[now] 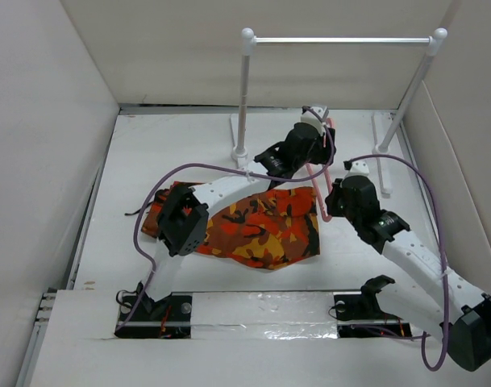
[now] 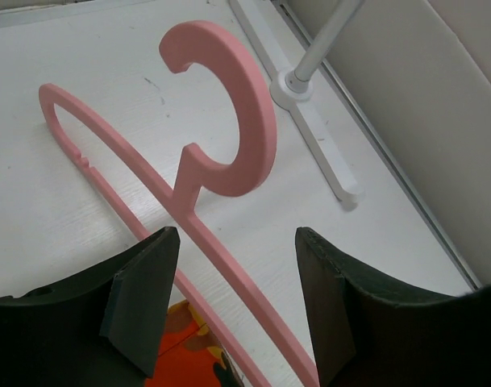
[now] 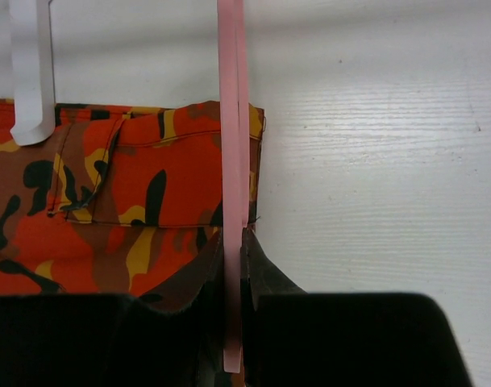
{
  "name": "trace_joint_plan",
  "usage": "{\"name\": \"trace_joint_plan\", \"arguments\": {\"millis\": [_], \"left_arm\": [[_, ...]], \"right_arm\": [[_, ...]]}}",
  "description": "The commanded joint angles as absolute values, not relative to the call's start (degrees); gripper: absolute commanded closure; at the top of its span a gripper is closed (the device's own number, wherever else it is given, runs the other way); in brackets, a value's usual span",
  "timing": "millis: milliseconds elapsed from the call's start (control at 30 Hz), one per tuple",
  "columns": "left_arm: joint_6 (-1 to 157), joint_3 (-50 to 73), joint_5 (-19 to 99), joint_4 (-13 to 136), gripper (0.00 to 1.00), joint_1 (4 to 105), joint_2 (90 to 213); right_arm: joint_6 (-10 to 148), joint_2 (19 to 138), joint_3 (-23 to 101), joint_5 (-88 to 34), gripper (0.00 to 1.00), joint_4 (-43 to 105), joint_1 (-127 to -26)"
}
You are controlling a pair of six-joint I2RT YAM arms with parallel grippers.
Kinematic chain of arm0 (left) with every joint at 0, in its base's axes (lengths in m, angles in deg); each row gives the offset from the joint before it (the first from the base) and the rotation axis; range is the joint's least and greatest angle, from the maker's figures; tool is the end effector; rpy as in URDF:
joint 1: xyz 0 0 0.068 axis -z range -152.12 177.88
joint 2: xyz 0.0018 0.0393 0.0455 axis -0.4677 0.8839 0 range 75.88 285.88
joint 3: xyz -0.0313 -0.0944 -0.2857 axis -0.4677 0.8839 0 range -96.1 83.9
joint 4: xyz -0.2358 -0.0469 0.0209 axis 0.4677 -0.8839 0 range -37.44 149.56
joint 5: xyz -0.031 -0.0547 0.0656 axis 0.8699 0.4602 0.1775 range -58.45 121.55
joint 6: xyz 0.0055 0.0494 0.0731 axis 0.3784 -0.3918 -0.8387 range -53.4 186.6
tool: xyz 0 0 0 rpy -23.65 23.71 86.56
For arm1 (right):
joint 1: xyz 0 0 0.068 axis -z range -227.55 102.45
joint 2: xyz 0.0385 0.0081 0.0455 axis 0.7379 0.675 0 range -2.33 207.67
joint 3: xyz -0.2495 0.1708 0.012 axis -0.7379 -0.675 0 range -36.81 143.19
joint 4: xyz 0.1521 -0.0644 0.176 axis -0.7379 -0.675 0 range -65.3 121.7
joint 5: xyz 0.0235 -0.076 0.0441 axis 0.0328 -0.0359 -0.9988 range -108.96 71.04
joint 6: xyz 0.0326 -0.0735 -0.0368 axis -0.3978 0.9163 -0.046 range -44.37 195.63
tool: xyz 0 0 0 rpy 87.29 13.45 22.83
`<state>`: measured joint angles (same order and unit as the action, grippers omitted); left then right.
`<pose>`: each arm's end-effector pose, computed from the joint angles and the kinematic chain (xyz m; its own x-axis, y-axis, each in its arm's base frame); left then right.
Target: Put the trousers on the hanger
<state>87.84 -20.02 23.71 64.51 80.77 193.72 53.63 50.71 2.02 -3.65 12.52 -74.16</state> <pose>0.3337 -0.4231 0.3549 -0.3443 -0.1396 -0.9284 0.6265 0.7023 -0.3380 0.1876 0.0706 0.2700 -0.5440 0.1315 -0.8287 -0.0335 0.9835 0.1780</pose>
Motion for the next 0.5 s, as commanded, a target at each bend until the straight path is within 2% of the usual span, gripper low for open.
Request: {"name": "trace_joint_plan", "arguments": {"millis": [0,300,400,467], "left_arm": [[86.3,-25.9,21.3,66.4,0.42,80.9,195.1],[83.4,-38.4,12.0,61.9,0.50,80.9,204.5],[82.8,-41.4,9.3,60.2,0.57,80.9,207.2],[82.5,-43.0,7.5,59.7,0.69,80.9,207.8]], "right_arm": [[52.6,50.4,1.9,-1.3,1.00,14.3,-75.8],[52.2,49.1,0.4,-0.3,1.00,14.1,-77.4],[52.0,48.7,-0.1,0.3,1.00,14.0,-78.1],[51.8,48.5,-0.1,1.2,1.00,13.5,-78.7]]}}
